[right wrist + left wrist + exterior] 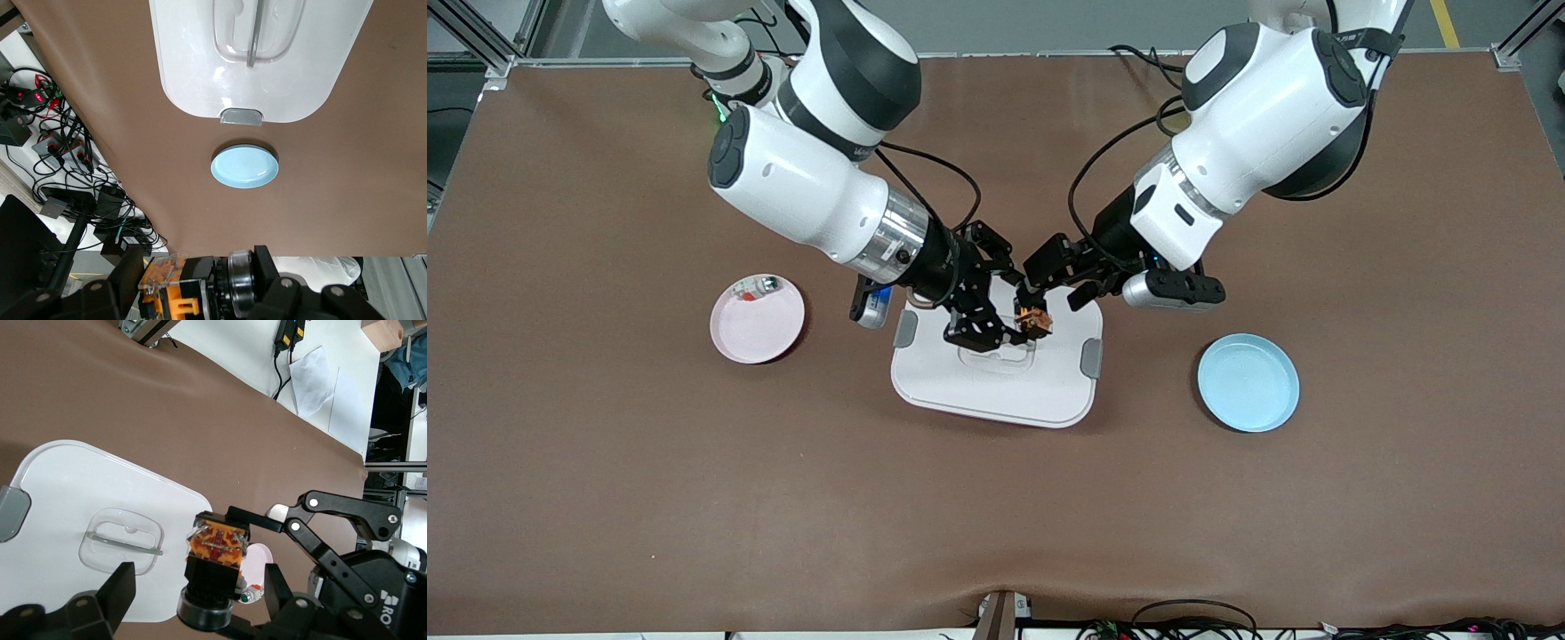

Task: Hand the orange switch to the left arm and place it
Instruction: 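Carry the switch over the white box toward the left gripper, then grasp the switch with the left gripper above the white box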

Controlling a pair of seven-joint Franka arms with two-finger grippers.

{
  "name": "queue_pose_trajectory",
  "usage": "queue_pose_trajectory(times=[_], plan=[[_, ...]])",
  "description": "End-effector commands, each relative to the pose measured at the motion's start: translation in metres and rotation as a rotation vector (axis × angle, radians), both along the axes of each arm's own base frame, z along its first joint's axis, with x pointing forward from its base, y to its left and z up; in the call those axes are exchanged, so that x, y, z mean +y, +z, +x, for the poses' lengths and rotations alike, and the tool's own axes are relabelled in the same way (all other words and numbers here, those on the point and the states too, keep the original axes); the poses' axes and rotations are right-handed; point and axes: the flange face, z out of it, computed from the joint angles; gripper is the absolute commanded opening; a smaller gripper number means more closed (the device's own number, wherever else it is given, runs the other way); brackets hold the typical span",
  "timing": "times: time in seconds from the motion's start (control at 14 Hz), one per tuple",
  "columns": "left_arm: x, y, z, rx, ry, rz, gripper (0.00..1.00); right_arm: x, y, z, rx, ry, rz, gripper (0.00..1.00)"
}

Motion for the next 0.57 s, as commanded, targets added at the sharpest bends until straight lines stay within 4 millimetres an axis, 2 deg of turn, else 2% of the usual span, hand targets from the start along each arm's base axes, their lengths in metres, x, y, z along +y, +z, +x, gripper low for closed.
queue_pose_trajectory(times=[0.0, 0.21, 0.36, 0.43, 0.5], plan=[[-0.008, 0.002, -0.001, -0.02, -0.022, 0.004, 0.81, 0.009, 0.006, 0.001, 0.001, -0.011, 0.022, 0.0], [-0.008, -0.003, -0.001, -0.026, -0.042, 0.013, 0.69, 0.014, 0.008, -0.002, -0.013, -0.016, 0.031, 0.0], [-0.01, -0.01, 0.002, -0.017, -0.043, 0.016, 0.62, 0.016, 0.001, -0.001, -0.006, -0.016, 0.028, 0.0], [-0.011, -0.011, 0.001, -0.014, -0.043, 0.015, 0.56, 0.017, 0.0, -0.002, -0.005, -0.015, 0.027, 0.0], [-0.011, -0.011, 0.001, -0.012, -0.043, 0.015, 0.4, 0.019, 0.001, -0.003, -0.007, -0.012, 0.028, 0.0]])
